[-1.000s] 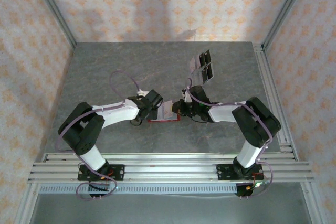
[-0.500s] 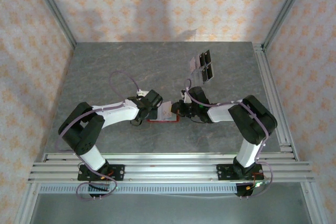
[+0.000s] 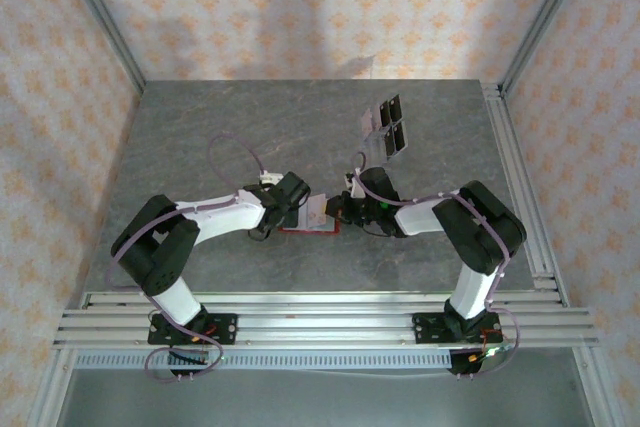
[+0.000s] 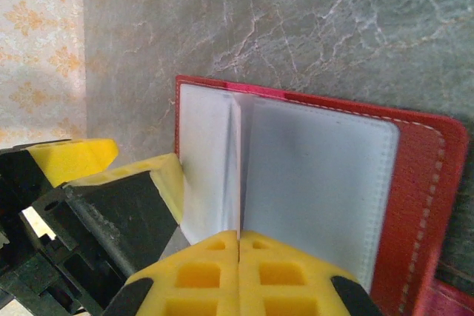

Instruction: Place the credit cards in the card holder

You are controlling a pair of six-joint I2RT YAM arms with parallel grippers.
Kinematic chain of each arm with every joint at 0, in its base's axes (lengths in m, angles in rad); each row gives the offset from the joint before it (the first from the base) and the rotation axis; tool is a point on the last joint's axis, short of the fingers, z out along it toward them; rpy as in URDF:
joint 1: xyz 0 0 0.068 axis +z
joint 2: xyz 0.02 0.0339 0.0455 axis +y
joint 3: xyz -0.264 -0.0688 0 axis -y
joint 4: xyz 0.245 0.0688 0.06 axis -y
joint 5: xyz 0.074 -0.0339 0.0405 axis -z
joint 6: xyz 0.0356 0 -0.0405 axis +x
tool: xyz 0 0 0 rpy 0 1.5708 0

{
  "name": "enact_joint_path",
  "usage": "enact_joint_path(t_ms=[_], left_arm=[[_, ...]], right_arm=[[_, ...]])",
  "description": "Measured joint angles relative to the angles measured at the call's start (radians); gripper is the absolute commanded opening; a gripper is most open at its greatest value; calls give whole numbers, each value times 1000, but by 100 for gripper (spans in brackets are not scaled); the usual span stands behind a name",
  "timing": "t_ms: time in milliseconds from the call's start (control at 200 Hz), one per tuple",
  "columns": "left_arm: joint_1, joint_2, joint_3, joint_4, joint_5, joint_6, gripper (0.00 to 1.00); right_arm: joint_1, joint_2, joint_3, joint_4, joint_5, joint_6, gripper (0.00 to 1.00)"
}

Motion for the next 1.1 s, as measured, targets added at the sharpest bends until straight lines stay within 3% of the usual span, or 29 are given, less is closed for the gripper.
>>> enact_joint_path(t_ms=[561,1096], left_arm=[[-1,6,0,-13,-27,-23,100],[-1,6,-2,-9,-27,-22,100]], right_arm=[[0,0,-14,53,0,55,0],[0,79,-40,235,-8,175,0]])
